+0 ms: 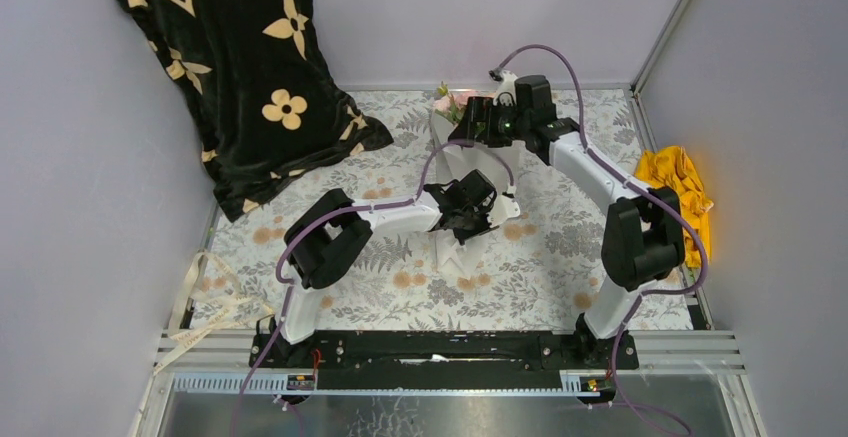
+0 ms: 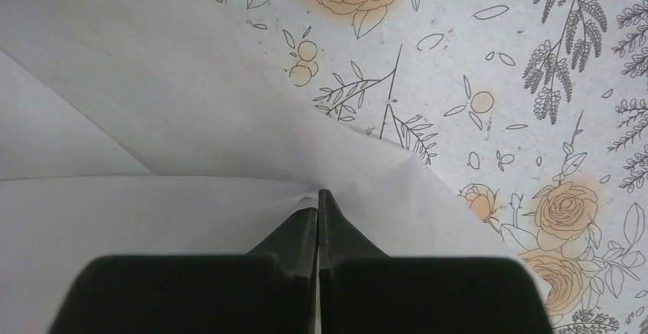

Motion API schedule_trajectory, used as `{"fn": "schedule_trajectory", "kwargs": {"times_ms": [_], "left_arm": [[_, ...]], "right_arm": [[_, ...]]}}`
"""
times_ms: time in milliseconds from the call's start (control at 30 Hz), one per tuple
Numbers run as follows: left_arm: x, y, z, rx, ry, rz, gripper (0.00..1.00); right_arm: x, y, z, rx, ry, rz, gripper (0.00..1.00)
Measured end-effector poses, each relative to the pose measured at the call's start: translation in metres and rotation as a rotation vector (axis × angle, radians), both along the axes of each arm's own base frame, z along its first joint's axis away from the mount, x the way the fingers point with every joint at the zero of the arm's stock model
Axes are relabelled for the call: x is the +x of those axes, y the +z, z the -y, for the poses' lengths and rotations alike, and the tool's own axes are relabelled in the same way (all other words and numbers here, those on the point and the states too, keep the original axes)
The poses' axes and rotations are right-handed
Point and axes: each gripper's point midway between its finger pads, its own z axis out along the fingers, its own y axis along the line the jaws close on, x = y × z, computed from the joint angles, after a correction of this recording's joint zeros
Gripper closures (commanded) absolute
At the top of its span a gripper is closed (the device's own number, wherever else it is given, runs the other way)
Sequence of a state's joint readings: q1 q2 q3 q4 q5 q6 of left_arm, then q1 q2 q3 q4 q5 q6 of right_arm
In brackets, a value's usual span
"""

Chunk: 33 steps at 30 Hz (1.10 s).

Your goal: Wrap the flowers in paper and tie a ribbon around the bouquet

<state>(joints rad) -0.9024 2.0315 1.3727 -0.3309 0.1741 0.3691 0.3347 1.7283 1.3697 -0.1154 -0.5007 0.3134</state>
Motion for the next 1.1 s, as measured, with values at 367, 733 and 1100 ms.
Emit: {"fn": "schedule_trajectory", "kwargs": {"times_ms": [367,733,1100], "left_arm": [[0.0,0.0,0.0,0.002,-0.007,0.005,1.0],[0.002,0.001,-0.002,0.008,-0.015,0.019,1.0],[-0.004,0.005,-0.01,0.038,-0.033,0.012,0.5]], "right_arm": [[-0.008,-0.034,-0.018,-0.108,0.039,-0.085,0.04],[-0.018,-0.06,0.001,-0.204,-0.011,-0.125,1.0],[0.013,-0.055,0.063,-0.249,-0.197,-0.058,1.0]]}}
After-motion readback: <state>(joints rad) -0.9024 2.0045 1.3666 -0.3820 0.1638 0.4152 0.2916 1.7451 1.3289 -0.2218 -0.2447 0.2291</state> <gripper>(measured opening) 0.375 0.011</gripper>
